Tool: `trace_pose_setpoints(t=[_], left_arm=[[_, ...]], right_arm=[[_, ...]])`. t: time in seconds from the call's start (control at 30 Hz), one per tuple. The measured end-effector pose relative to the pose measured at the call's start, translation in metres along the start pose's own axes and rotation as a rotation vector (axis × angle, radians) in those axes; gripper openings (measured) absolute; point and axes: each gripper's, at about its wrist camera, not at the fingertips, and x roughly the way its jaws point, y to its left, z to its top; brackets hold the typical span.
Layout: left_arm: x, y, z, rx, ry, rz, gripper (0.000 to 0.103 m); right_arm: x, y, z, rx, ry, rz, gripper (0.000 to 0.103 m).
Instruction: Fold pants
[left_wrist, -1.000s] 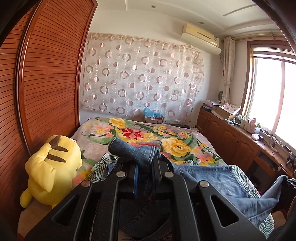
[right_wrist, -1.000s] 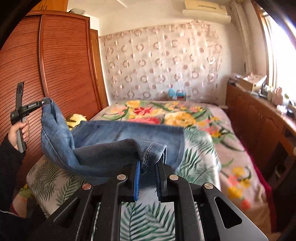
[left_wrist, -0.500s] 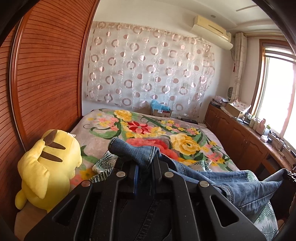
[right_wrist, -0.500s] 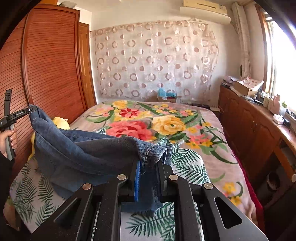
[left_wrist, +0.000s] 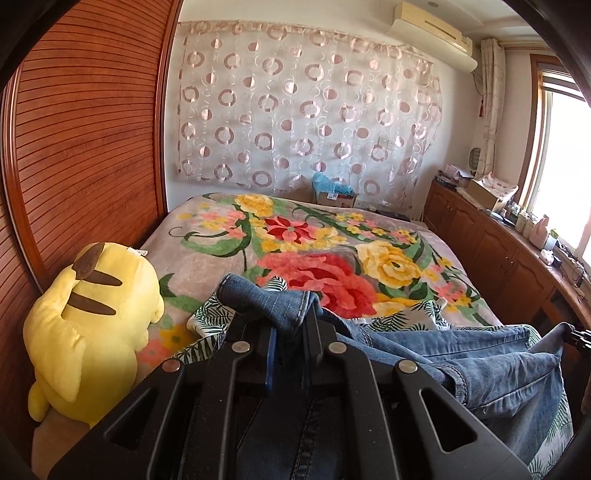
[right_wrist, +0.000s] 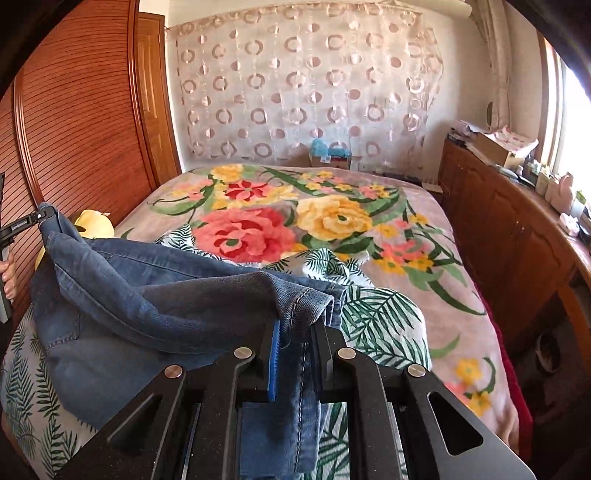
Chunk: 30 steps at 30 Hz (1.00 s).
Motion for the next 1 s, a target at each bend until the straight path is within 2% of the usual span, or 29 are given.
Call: trace_pose_setpoints(t=[0.27, 0.37, 0.43, 0.47, 0.53, 0.73, 0.83, 0.9, 0.97, 1.0], left_arm=[[0.016, -0.002, -0.007, 0.030, 0.046, 0.019, 0.012], [0.012, -0.001, -0.010, 0.036, 0.057, 0.021, 0.029], [0.004, -0.001, -0.011, 0.046, 0.046, 0.010, 0.053], [-0.001, -0.001, -0.011, 0.053, 0.040, 0.006, 0.058], [-0.011, -0.001, -0.012, 0.053, 0.031, -0.009, 0.080], [-0.032, -0.012, -0.024, 0.109, 0.036, -0.025, 0.080], [-0.035, -0.020, -0.036, 0.143, 0.063, -0.030, 0.080], [-0.036, -0.024, -0.045, 0.161, 0.082, -0.038, 0.080], [-0.035, -0.029, -0.052, 0.175, 0.099, -0.047, 0.080], [-0.035, -0.031, -0.057, 0.178, 0.106, -0.053, 0.080]], right_arm=[[0.020, -0.004, 0.002, 0.000, 0.034, -0.003, 0.014], [0.029, -0.004, 0.007, 0.006, 0.052, -0.002, 0.014], [0.028, -0.003, 0.006, 0.004, 0.058, -0.006, 0.014], [0.030, -0.004, 0.010, 0.004, 0.061, -0.006, 0.014], [0.031, -0.004, 0.013, 0.005, 0.065, -0.009, 0.014], [0.025, -0.003, 0.016, 0.014, 0.053, -0.020, 0.015], [0.020, -0.003, 0.017, 0.019, 0.040, -0.037, 0.027], [0.015, -0.004, 0.018, 0.024, 0.028, -0.047, 0.030], [0.010, -0.002, 0.017, 0.024, 0.016, -0.049, 0.042], [0.006, 0.001, 0.017, 0.019, 0.006, -0.041, 0.043]])
